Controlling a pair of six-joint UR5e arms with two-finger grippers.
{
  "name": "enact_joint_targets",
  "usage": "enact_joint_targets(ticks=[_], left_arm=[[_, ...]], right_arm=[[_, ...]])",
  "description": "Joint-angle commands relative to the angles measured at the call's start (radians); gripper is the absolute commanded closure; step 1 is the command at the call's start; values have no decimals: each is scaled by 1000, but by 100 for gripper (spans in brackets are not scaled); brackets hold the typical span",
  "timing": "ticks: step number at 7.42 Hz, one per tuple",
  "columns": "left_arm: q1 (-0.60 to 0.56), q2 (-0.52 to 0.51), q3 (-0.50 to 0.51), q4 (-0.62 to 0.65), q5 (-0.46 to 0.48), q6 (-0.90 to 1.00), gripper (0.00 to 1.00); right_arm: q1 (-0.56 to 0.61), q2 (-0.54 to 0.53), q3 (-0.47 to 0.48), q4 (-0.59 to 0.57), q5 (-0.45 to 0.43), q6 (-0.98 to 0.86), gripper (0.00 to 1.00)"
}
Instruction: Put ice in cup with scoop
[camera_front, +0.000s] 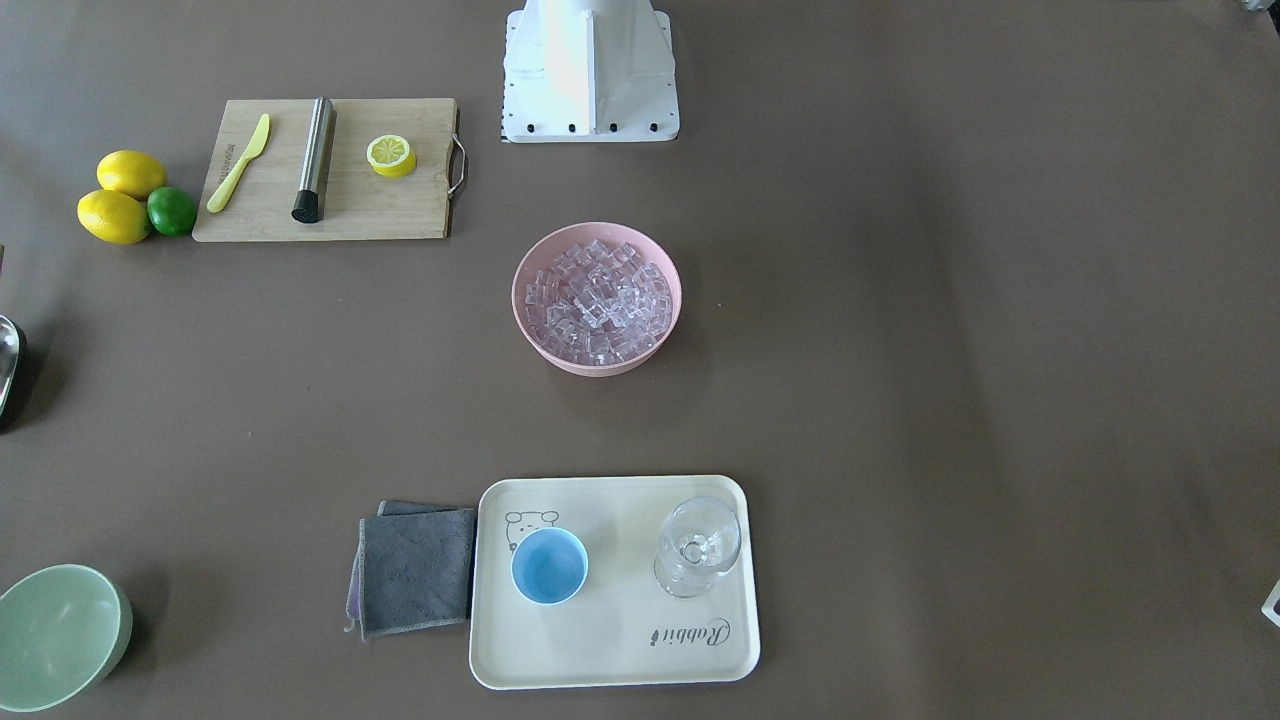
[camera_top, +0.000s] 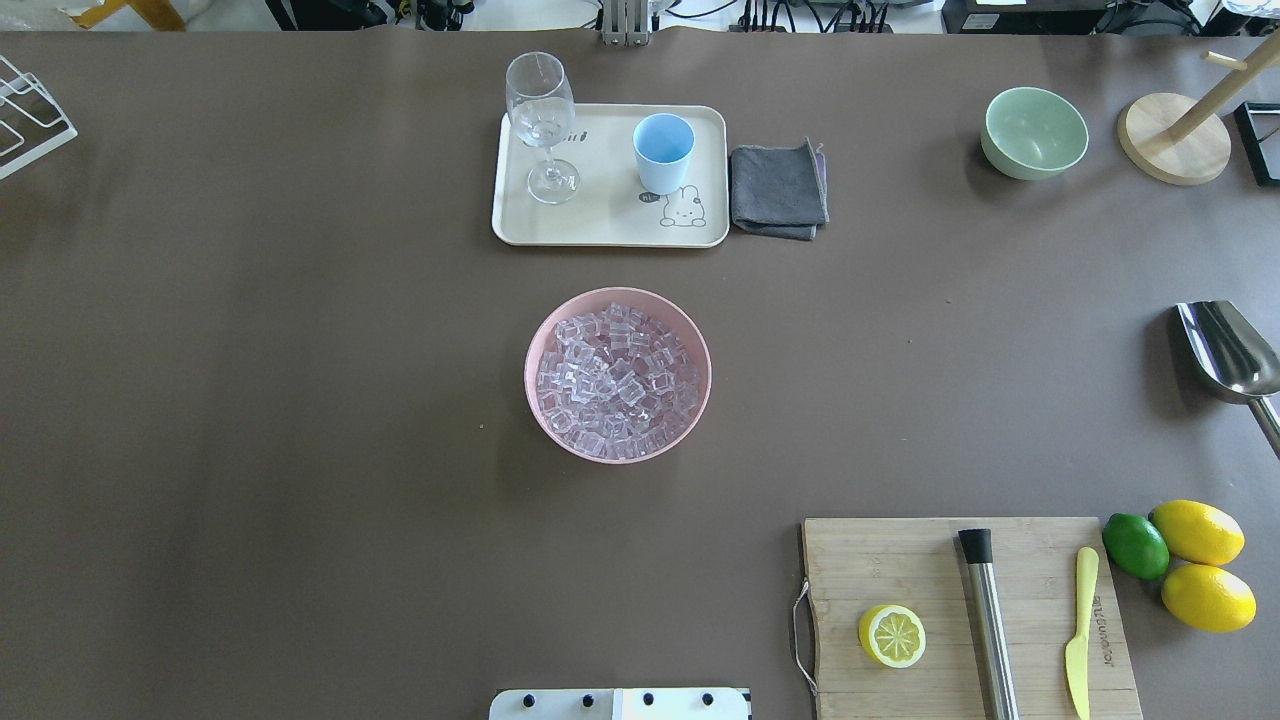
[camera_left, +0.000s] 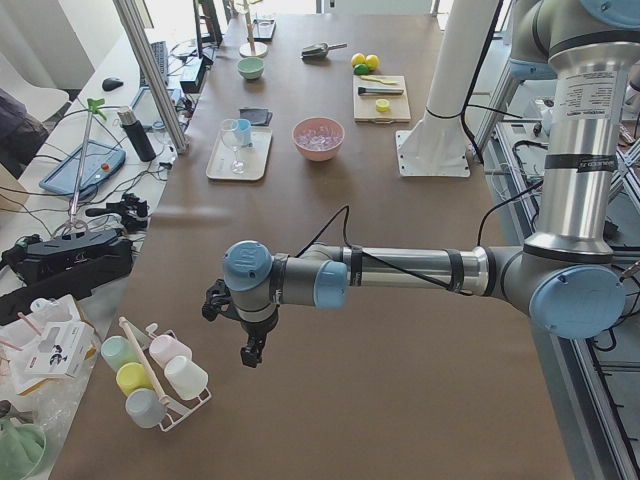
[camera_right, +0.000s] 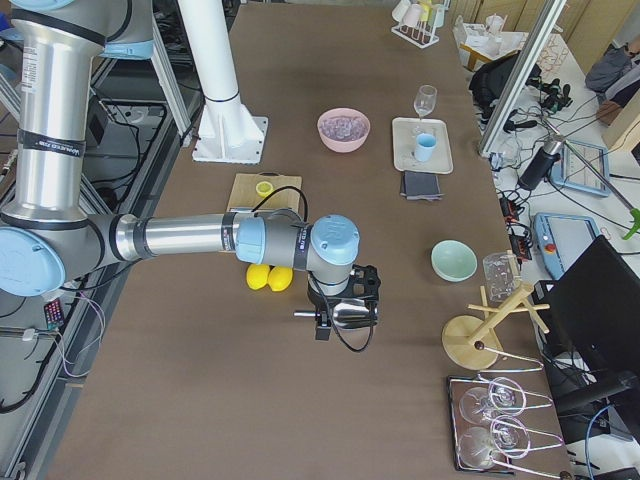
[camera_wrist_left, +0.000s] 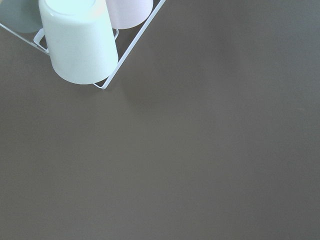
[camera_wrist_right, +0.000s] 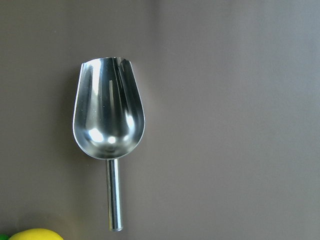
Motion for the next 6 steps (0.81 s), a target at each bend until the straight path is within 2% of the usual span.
enact_joint_targets(ticks=[1, 6], left_arm=[[1, -1, 4, 0, 0, 0, 0], [20, -3, -22, -11, -7, -2, 0]], right_arm=[[0, -1, -1, 0, 0, 0, 0], [0, 2, 0, 0, 6, 11, 0]])
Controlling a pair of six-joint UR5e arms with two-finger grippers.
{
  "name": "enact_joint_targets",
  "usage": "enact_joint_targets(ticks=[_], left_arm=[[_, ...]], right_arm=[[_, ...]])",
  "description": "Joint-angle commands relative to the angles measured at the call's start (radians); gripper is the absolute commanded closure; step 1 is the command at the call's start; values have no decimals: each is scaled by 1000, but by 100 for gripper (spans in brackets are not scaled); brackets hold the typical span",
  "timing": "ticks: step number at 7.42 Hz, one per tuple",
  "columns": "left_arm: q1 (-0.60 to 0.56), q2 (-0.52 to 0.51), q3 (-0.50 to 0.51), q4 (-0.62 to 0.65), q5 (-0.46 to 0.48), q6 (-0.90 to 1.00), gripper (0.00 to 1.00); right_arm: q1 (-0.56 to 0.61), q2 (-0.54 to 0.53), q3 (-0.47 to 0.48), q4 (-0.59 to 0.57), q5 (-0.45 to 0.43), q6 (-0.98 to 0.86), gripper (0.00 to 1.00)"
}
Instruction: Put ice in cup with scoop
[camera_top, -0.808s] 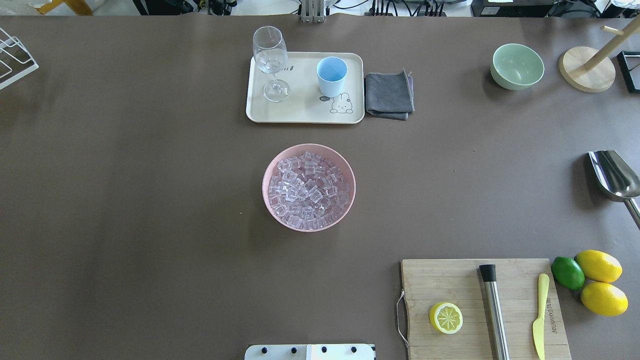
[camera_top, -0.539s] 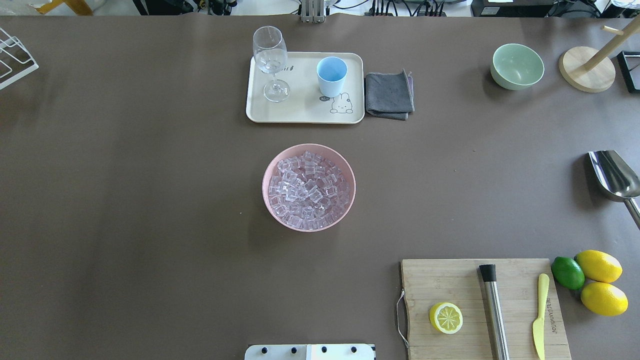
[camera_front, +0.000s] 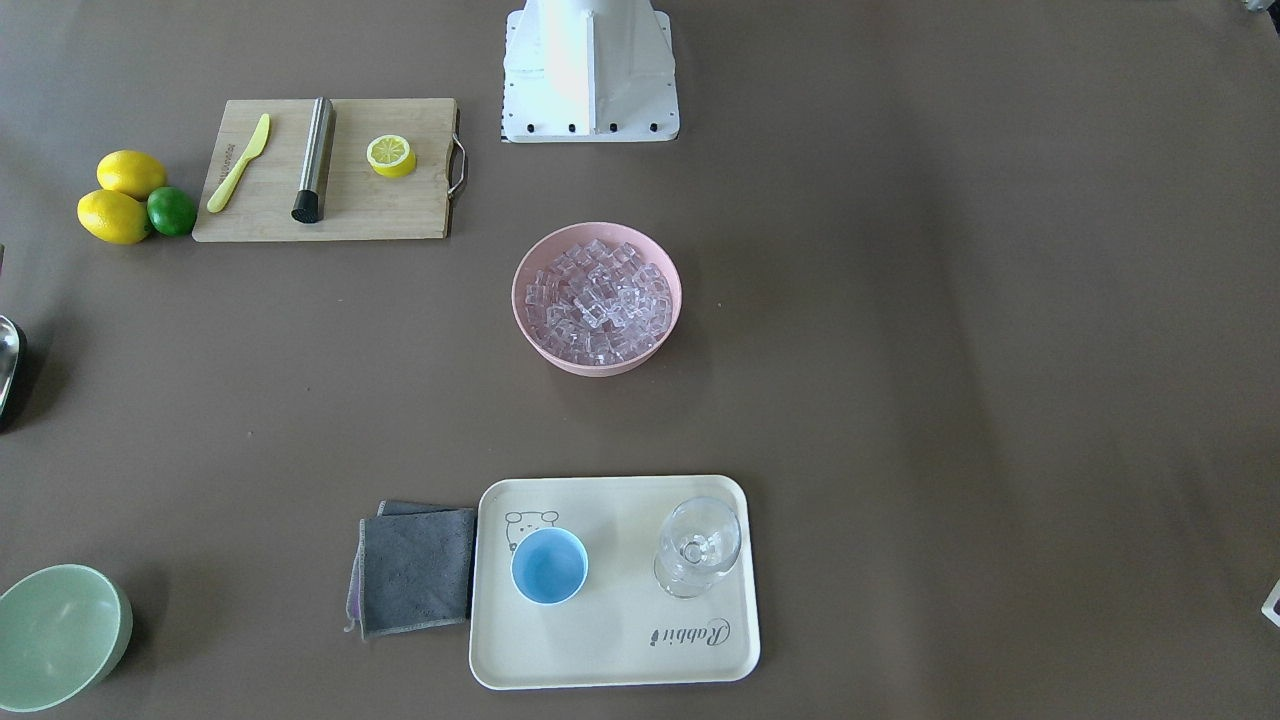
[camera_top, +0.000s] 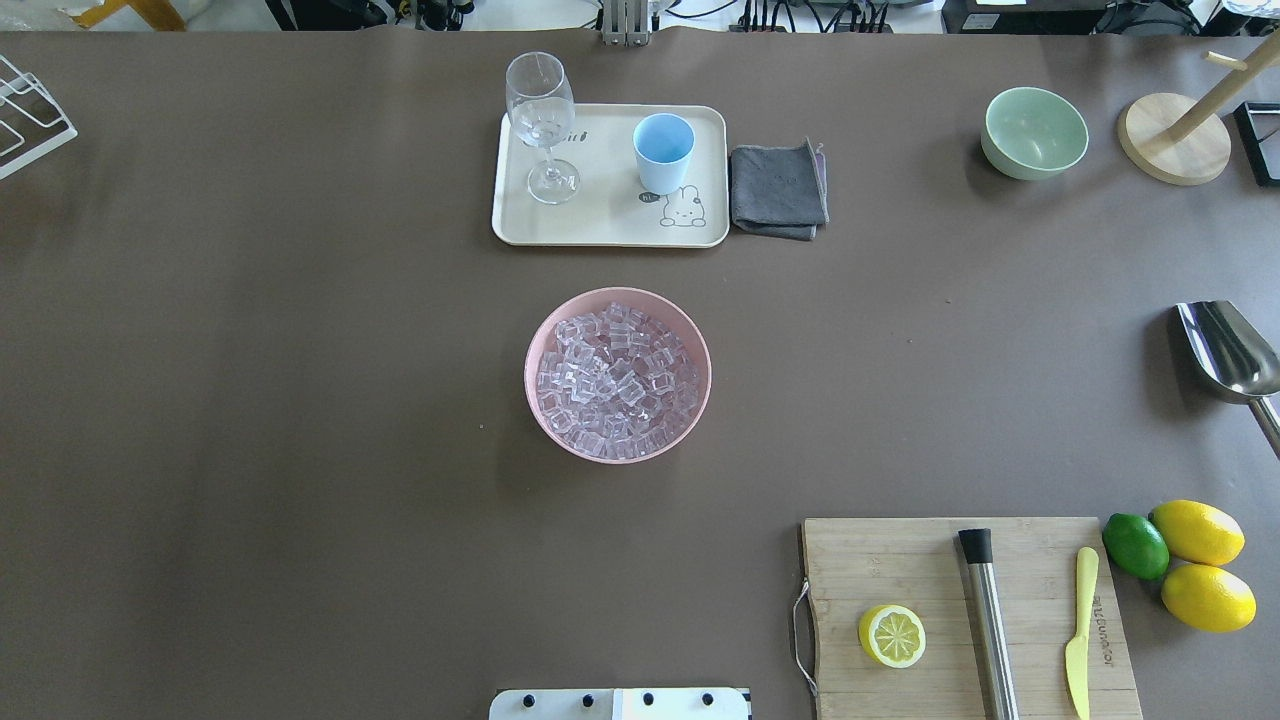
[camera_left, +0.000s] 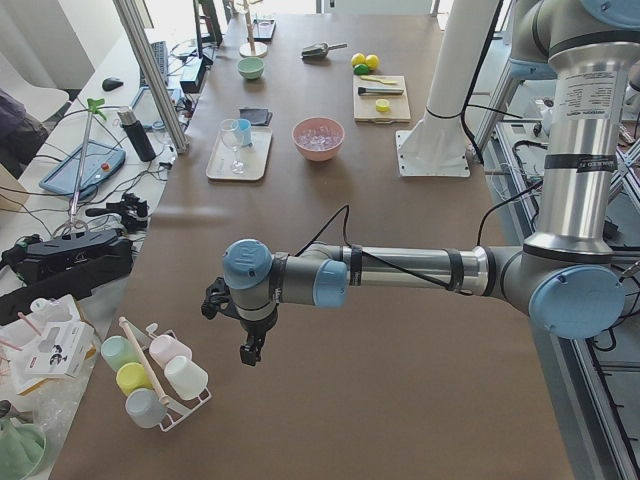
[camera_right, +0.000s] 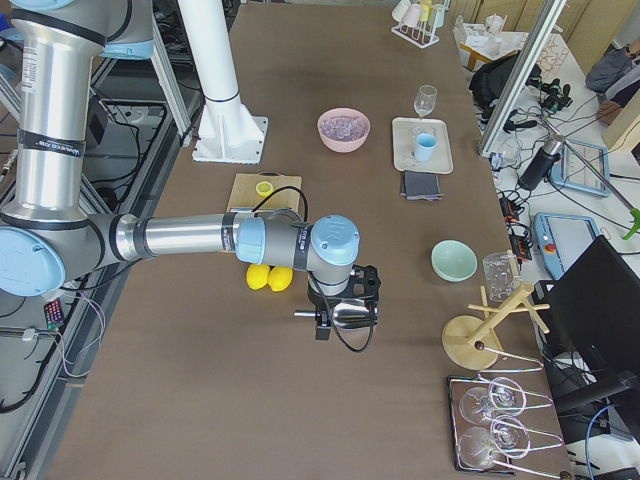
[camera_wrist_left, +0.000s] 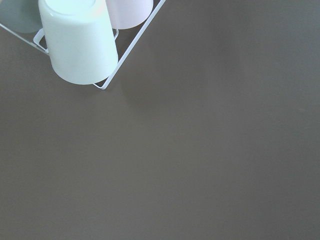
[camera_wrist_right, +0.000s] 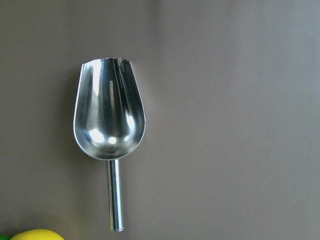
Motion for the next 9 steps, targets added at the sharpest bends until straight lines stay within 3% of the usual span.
enact_joint_targets(ticks=[1, 3, 4, 5, 6, 8, 9], left_arm=[[51, 3, -54, -4, -3, 0, 1], [196, 3, -134, -8, -3, 1, 1], [289, -3, -156, -62, -3, 0, 1], [351, -3, -151, -209, -3, 0, 1], [414, -3, -147, -359, -3, -2, 1], [605, -70, -153, -383, 5, 1, 1], [658, -93, -151, -386, 6, 1, 1]], right_arm=[[0, -4, 16, 0, 10, 9, 0], [-5, -32, 71, 17, 5, 42, 0], [-40, -99, 96, 152, -1, 148, 0], [-78, -188, 87, 434, -18, 329, 0], [-136, -201, 60, 540, -19, 430, 1], [-170, -193, 58, 561, -68, 443, 1], [-178, -196, 26, 625, -97, 445, 1]])
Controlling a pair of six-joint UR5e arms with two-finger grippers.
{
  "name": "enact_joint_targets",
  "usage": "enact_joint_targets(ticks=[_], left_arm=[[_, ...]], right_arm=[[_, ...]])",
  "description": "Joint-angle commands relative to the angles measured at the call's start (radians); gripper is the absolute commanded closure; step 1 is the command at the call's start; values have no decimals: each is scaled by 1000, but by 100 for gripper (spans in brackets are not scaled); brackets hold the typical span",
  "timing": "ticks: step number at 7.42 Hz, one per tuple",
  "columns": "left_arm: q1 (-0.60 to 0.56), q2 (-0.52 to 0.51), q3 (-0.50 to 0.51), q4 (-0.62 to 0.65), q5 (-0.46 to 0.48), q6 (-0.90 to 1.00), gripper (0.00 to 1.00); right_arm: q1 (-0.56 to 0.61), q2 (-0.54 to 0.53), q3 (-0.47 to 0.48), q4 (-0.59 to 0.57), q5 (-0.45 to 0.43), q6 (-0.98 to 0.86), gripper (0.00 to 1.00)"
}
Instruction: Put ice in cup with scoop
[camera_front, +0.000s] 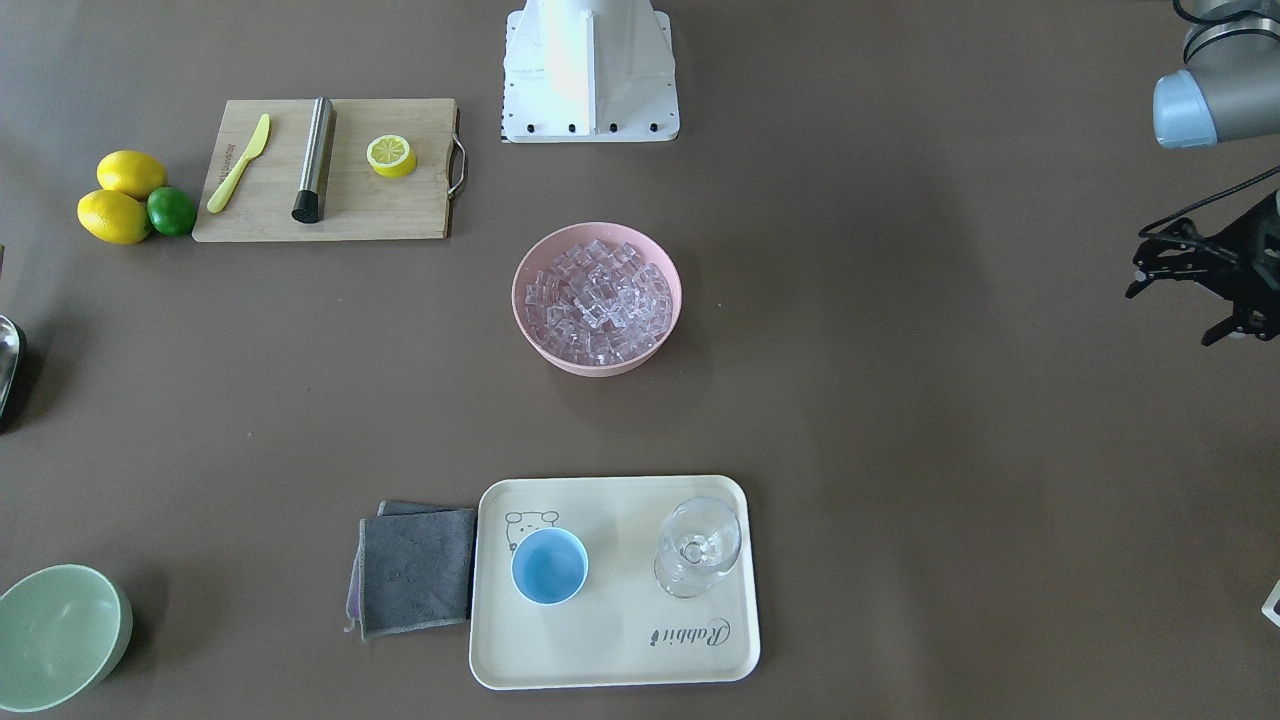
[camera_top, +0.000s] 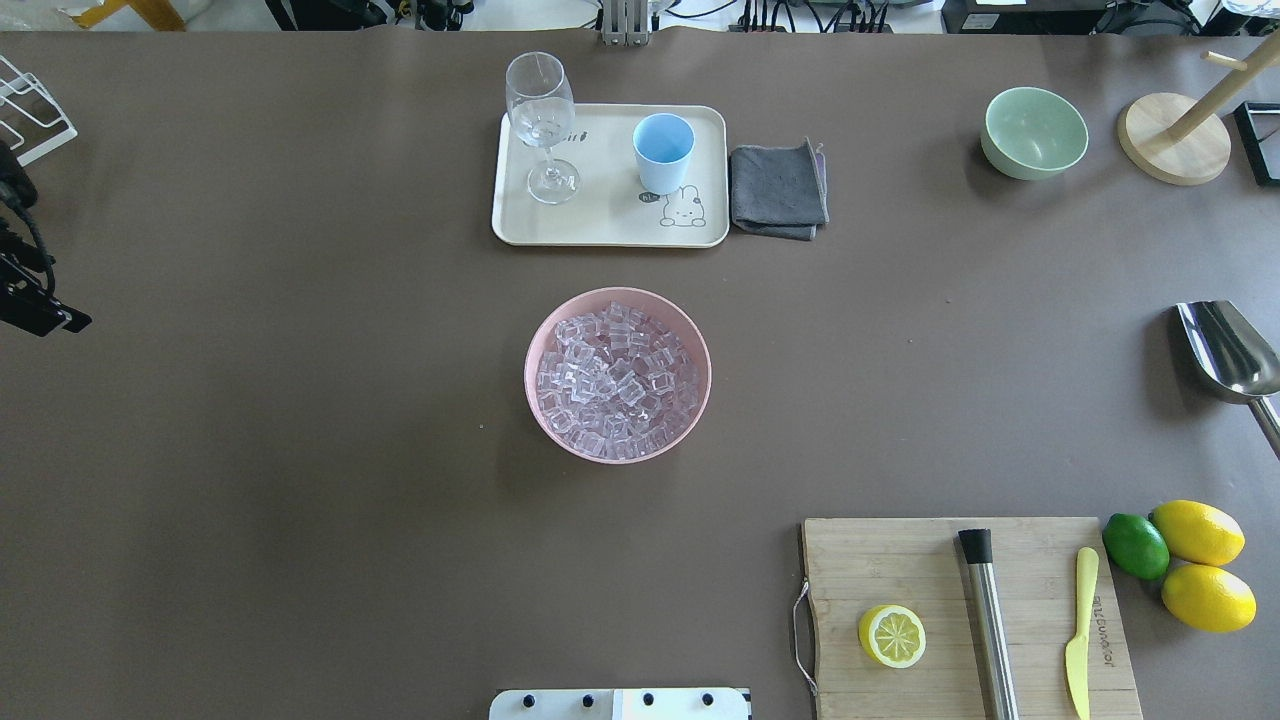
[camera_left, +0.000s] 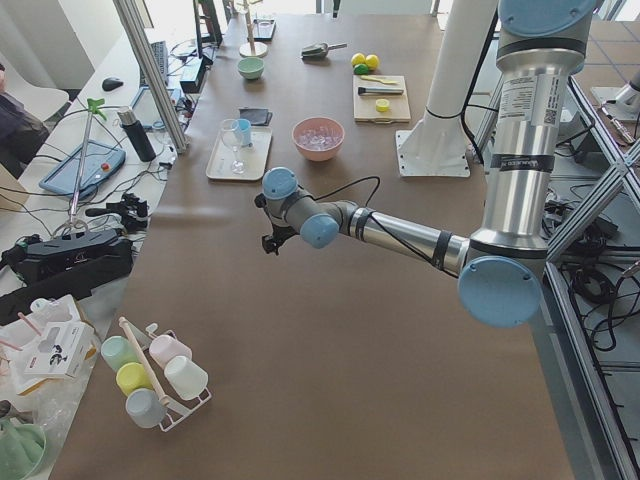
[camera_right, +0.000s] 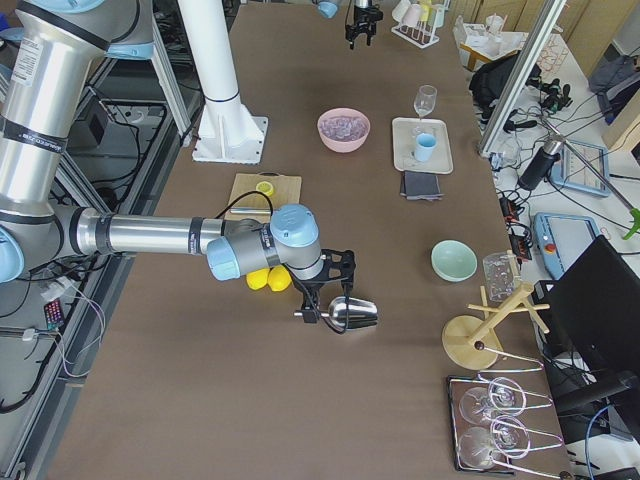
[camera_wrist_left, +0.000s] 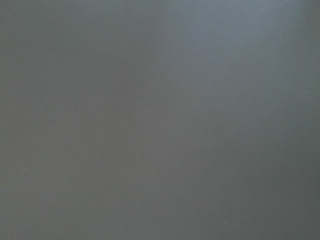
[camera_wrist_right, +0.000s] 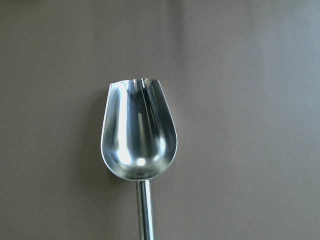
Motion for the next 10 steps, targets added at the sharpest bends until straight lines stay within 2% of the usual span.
enact_joint_targets(ticks=[1, 2, 4, 5, 6, 7, 9, 10], left_arm=[[143, -66, 4, -44, 6, 1, 1], [152, -65, 9, -84, 9, 1, 1], [153, -65, 0, -107, 71, 1, 1], [157, -60, -7, -174, 60, 1, 1], [186, -65, -8, -187, 60, -2, 0], [217, -83, -1, -182, 75, -5, 0], [191, -97, -31, -184, 83, -7, 0], [232, -163, -8, -169, 86, -7, 1]], right_arm=[[-28, -13, -118, 237, -53, 65, 1], [-82, -42, -145, 392, -59, 269, 1], [-147, -41, -145, 412, -94, 340, 1], [-205, -36, -145, 414, -163, 355, 1], [-239, -35, -145, 414, -189, 356, 1], [-265, -36, -153, 412, -194, 345, 1], [-337, -35, -164, 418, -202, 340, 1], [-368, -35, -182, 452, -203, 351, 1]])
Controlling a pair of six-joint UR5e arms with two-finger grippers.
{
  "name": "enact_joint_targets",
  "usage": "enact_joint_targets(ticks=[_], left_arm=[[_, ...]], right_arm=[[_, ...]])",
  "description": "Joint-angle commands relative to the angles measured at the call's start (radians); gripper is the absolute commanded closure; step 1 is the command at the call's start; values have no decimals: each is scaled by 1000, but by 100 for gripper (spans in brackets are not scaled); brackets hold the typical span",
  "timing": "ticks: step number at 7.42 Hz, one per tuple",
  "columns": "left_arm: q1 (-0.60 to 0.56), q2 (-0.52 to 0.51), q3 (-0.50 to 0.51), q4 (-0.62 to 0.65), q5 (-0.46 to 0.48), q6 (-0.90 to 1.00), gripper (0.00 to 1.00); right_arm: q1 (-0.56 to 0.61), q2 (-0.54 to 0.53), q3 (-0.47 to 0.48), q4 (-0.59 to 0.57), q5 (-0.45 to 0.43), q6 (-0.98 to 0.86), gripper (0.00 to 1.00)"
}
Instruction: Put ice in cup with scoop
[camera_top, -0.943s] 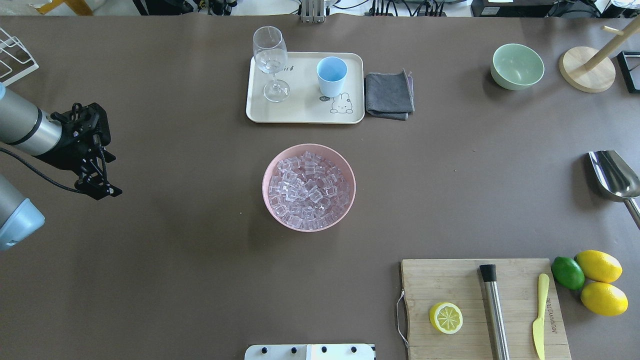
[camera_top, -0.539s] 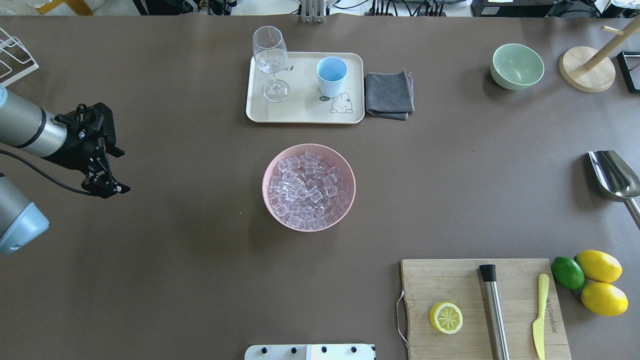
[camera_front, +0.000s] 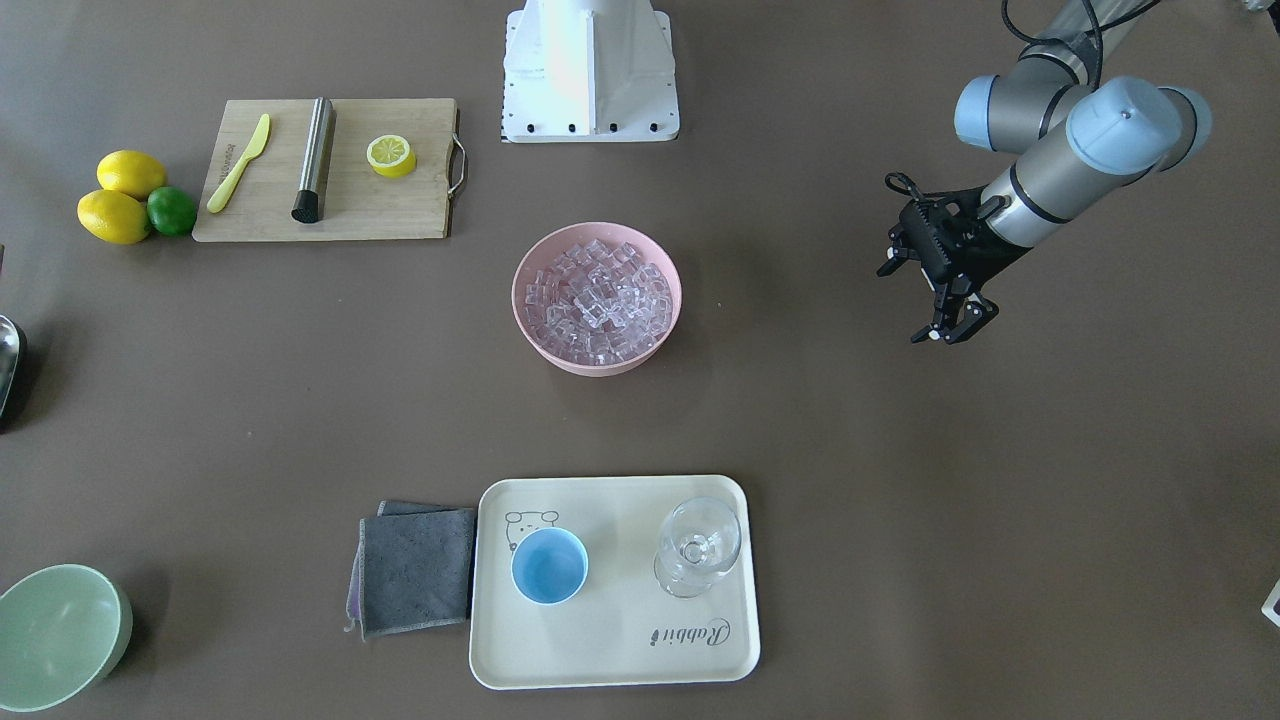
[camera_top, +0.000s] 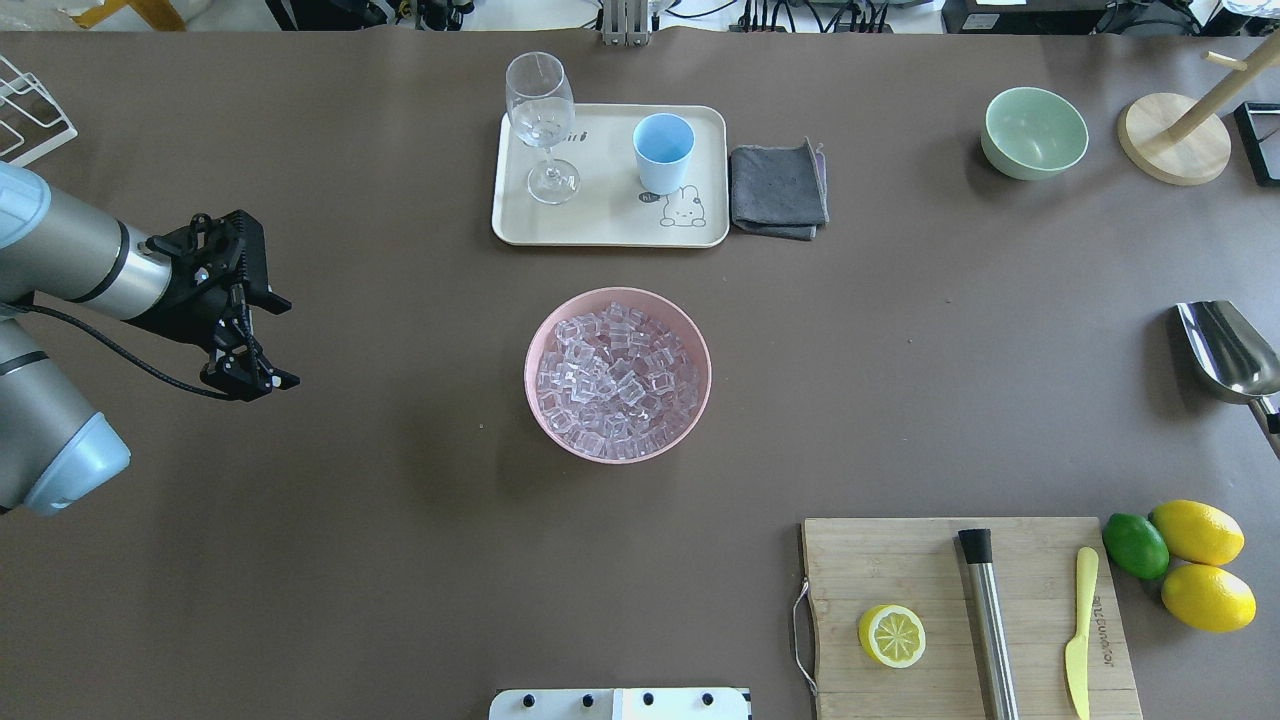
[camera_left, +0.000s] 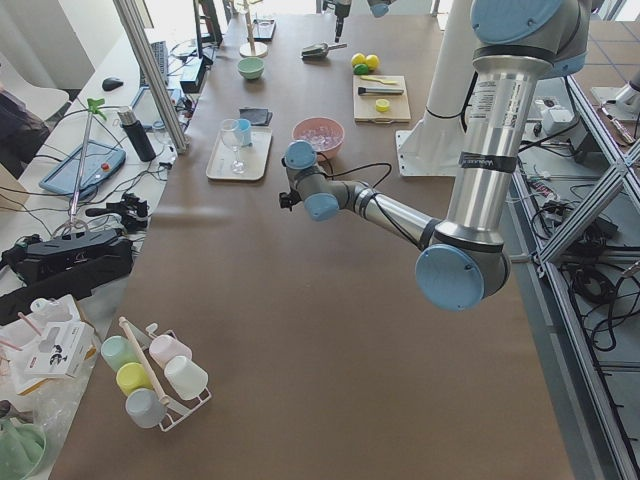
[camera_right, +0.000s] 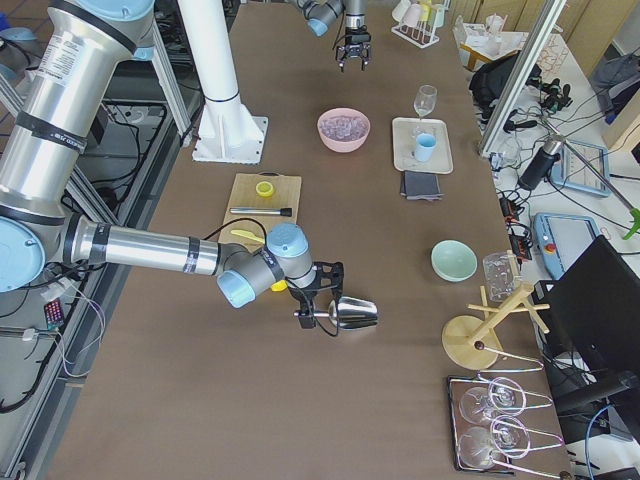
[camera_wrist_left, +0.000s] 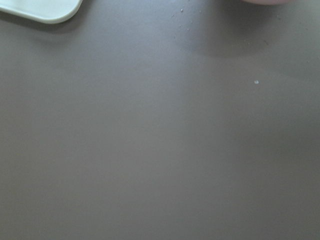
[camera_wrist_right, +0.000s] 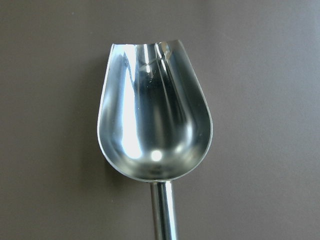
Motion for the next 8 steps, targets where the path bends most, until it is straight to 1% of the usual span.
enact_joint_targets(ticks=[1, 2, 3, 4, 5, 6, 7, 8], left_arm=[[56, -85, 27, 5, 7, -2, 1], [64, -96, 39, 2, 8, -2, 1], [99, -119, 42, -22, 25, 1, 1], [151, -130, 42, -86, 84, 2, 1], [185, -131, 48, -124, 94, 2, 1], [208, -162, 59, -141, 140, 4, 1], [258, -183, 82, -167, 204, 1, 1], [294, -199, 108, -220, 233, 1, 1]], right_arm=[[-66, 0, -26, 38, -4, 6, 5], [-76, 0, -30, 40, -4, 3, 13], [-85, 0, -33, 40, -4, 2, 17], [-91, 0, -39, 40, -4, 0, 22], [-96, 0, -42, 43, -4, 0, 24], [-97, 0, -56, 58, -4, 0, 25], [-97, 0, -78, 90, -4, 5, 28], [-99, 0, -79, 95, -4, 8, 30]])
